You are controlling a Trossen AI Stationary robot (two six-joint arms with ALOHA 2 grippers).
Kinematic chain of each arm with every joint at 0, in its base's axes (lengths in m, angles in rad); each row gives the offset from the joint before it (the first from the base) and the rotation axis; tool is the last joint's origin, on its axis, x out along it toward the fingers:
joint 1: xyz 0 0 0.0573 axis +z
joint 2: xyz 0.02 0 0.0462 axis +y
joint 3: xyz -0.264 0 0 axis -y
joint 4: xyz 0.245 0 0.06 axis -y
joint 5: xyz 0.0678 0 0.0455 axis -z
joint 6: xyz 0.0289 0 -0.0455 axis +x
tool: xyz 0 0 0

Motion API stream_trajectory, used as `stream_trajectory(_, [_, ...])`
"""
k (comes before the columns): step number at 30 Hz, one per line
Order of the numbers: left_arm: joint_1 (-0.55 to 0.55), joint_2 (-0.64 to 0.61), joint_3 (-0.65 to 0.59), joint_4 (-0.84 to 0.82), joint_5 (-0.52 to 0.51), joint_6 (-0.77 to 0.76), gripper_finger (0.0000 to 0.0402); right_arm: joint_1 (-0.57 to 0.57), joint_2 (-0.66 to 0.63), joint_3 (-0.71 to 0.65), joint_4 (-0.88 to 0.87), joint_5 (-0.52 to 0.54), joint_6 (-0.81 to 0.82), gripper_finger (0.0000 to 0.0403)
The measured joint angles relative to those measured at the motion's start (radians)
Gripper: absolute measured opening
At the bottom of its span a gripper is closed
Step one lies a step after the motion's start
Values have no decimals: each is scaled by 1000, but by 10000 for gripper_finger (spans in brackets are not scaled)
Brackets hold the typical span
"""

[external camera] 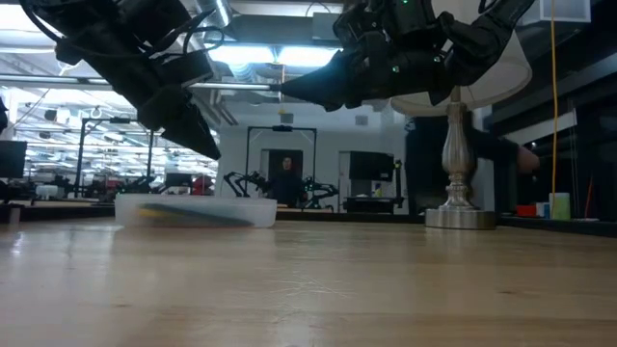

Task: Pick & place school supplies into a supply box
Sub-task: Close the pink supply box

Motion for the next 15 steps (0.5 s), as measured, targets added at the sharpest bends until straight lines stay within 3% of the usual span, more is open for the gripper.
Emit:
stream_trajectory(8, [0, 0, 0, 30, 0, 3, 47, 0, 0, 0, -16, 0, -1, 5])
stream_trajectory(15, [0, 0, 0, 30, 0, 3, 47, 0, 0, 0, -31, 0, -1, 33])
